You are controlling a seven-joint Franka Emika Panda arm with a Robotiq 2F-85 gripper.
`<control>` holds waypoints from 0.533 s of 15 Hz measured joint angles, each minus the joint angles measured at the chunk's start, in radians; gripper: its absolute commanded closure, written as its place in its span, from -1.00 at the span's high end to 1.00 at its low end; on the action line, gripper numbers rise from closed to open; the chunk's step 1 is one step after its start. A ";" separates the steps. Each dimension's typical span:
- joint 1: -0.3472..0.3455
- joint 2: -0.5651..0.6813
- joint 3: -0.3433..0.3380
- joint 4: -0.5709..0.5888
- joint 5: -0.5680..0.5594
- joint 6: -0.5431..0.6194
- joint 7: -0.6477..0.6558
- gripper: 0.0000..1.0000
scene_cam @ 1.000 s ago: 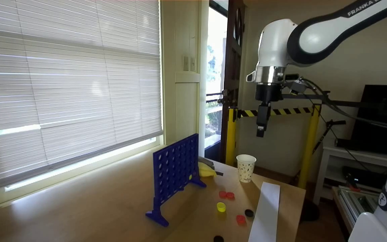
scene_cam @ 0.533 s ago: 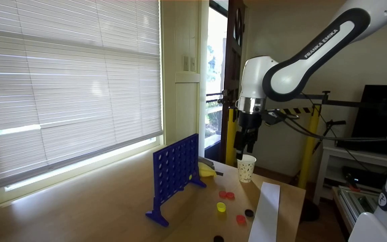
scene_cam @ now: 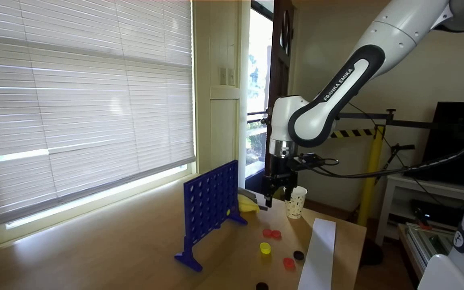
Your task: Pick up the orange object and put it in the blue object
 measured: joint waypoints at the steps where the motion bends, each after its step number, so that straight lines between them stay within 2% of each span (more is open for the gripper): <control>1: 0.000 0.007 0.000 0.006 0.000 0.000 0.002 1.00; 5: 0.004 0.008 -0.004 0.009 -0.003 0.007 0.004 1.00; 8: 0.017 0.039 -0.012 0.003 -0.029 0.084 0.006 1.00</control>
